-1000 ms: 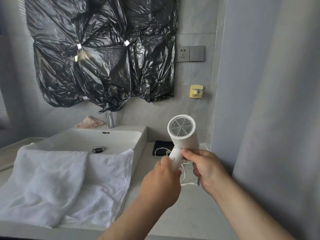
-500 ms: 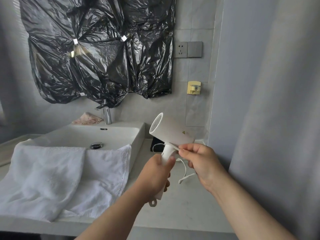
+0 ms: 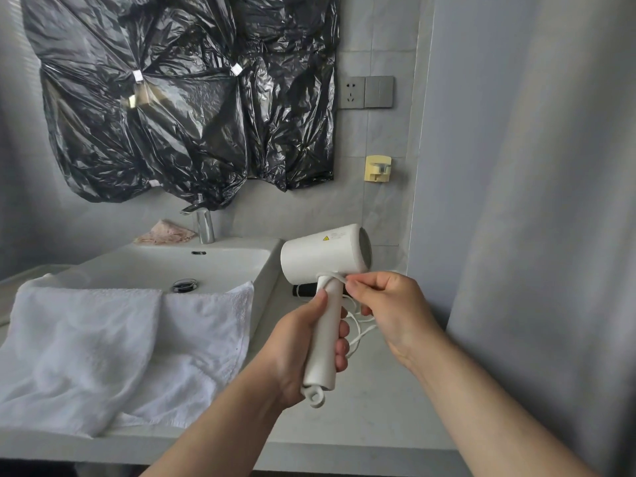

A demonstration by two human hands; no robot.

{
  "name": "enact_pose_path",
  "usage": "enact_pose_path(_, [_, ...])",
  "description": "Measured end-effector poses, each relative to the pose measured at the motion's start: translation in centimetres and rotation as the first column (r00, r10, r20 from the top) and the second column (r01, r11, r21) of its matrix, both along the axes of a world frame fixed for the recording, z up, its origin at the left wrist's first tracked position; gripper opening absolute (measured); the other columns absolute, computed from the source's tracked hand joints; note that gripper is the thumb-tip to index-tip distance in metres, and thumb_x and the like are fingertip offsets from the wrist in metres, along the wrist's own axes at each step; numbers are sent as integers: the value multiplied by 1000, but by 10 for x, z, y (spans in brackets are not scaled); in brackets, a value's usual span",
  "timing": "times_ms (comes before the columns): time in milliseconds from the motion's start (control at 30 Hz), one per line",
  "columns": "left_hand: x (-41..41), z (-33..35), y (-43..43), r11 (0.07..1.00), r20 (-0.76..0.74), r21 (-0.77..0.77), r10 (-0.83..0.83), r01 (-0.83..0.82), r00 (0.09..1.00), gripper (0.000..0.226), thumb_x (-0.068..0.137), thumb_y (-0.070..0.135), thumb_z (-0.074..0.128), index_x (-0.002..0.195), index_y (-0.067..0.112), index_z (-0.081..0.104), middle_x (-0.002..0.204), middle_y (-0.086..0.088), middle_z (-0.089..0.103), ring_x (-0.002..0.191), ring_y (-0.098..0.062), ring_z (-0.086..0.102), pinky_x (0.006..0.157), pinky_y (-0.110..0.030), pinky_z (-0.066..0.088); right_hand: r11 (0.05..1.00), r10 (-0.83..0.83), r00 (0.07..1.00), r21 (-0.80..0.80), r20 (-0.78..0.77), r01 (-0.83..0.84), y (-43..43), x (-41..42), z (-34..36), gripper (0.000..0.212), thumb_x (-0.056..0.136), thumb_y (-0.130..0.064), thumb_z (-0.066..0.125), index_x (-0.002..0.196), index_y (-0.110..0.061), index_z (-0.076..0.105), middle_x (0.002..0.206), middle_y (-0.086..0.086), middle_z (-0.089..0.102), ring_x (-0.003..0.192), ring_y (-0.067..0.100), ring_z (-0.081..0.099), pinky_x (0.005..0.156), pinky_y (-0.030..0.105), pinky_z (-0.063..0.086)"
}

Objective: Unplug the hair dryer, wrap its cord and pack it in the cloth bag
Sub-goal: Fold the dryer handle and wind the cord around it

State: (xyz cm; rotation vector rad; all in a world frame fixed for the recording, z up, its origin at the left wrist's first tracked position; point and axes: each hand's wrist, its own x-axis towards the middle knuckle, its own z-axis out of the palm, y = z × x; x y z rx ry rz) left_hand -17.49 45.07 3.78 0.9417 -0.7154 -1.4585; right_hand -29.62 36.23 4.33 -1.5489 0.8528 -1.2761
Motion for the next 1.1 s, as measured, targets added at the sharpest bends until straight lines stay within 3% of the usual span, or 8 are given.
enact_pose_path(300, [-3,3,5,992,-38,-44,-116,114,993,43,97,48,46,96,6,56,66,-6,52,46,-15,47,40,-22,42,997,-35,996,66,79,30,-2,-2,-7,9,84,-23,74,80,-15,75,63,-6,63,55,10,48,57,21,44])
enact_pose_path(433, [-1,3,6,985,-54,-38,-170,169,984,44,96,49,46,92,6,56,64,-6,50,44,-14,45,39,-20,41,992,106,992,66,74,-111,-7,-8,-7,15,87,-25,70,80,-13,74,59,-6,61,55,11,49,57,23,43])
enact_pose_path(633, [4,2,7,959,-51,-35,-282,281,958,44,87,49,51,89,6,60,64,-7,50,44,-16,47,39,-20,42,880,471,878,20,88,-474,-16,-16,-12,82,71,-61,74,107,11,61,81,13,53,73,23,47,71,34,37])
enact_pose_path(800, [3,5,4,942,-43,-38,-335,334,941,46,87,51,51,96,6,57,66,-9,54,46,-19,52,44,-23,46,777,600,760,43,250,-628,-17,-14,-17,53,72,-55,75,94,-7,70,65,2,57,59,19,48,63,28,43])
enact_pose_path(900, [5,5,4,949,104,7,-315,316,943,53,89,54,50,101,3,57,71,-13,58,55,-28,60,56,-33,54,803,545,786,90,292,-590,-20,-12,-19,61,76,-48,70,109,3,65,71,9,60,63,22,48,61,29,39])
enact_pose_path(967, [8,6,2,976,295,40,-214,212,931,55,92,56,50,100,2,61,72,-12,62,62,-30,63,63,-38,56,825,495,811,122,312,-551,-22,-11,-20,72,75,-46,75,118,9,60,96,20,59,85,28,48,67,32,38])
enact_pose_path(1033, [16,8,-4,998,605,-49,67,-48,794,57,85,67,54,91,10,63,72,-5,63,66,-25,61,68,-37,53,839,474,826,127,305,-529,-22,-12,-20,75,70,-46,82,116,9,61,99,19,57,89,29,46,73,34,37])
enact_pose_path(1100, [29,12,-11,899,778,-345,435,-271,453,61,70,76,57,90,19,56,81,3,57,75,-20,56,72,-36,47,838,487,827,117,282,-534,-25,-16,-19,69,59,-49,88,98,3,66,77,10,58,68,21,49,64,28,38])
